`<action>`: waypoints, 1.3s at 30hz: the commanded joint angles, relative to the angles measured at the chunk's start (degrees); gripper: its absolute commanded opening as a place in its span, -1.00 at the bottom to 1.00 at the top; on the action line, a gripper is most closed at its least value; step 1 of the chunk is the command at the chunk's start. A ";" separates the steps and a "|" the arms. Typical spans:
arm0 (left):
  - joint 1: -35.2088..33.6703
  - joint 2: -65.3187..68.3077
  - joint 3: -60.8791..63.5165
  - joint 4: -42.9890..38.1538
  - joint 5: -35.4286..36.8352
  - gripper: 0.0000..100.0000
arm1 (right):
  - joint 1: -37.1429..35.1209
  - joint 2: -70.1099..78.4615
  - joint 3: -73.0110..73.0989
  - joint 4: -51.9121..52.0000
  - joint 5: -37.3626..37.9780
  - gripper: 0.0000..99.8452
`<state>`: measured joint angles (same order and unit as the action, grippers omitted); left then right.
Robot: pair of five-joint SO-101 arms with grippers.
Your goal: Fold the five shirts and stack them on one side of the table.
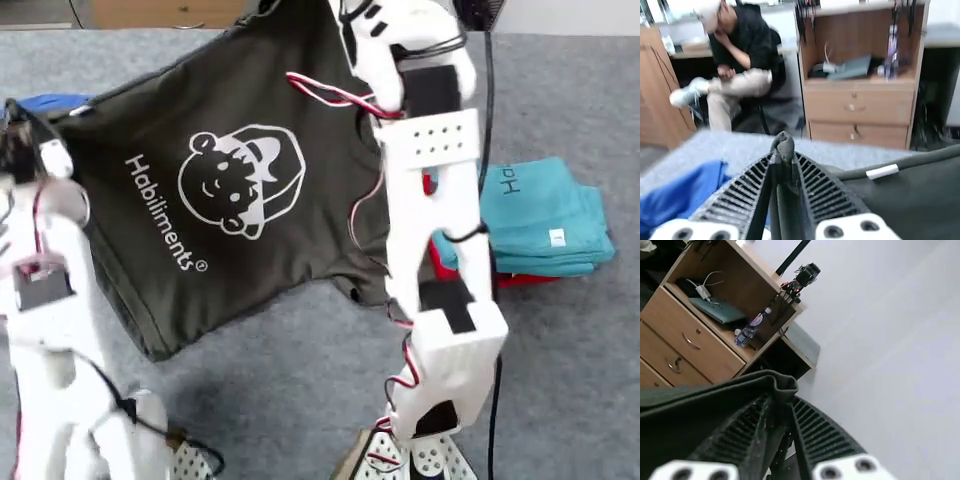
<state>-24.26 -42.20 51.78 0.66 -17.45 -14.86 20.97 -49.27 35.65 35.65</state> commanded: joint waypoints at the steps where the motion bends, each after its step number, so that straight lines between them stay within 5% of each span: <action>1: 0.79 9.98 -9.05 -1.49 0.26 -0.96 | 1.01 1.63 0.04 -3.87 -0.09 -0.99; 13: 2.73 18.42 -11.52 0.70 0.26 -0.96 | 4.26 4.44 -0.66 2.02 -4.04 -0.99; 20: 3.60 12.26 -14.51 27.60 0.00 -0.96 | 6.11 0.13 -3.65 30.77 -3.52 -0.99; 26: 8.09 1.98 -10.11 42.64 -0.18 -0.96 | 6.99 -2.24 -3.38 44.31 -3.52 -0.99; 39: 10.90 -16.92 15.12 44.40 -0.26 -0.96 | 9.63 -5.32 -3.03 63.03 0.88 -0.99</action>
<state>-13.71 -56.35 64.88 44.79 -17.54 -6.95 19.82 -49.80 95.96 34.95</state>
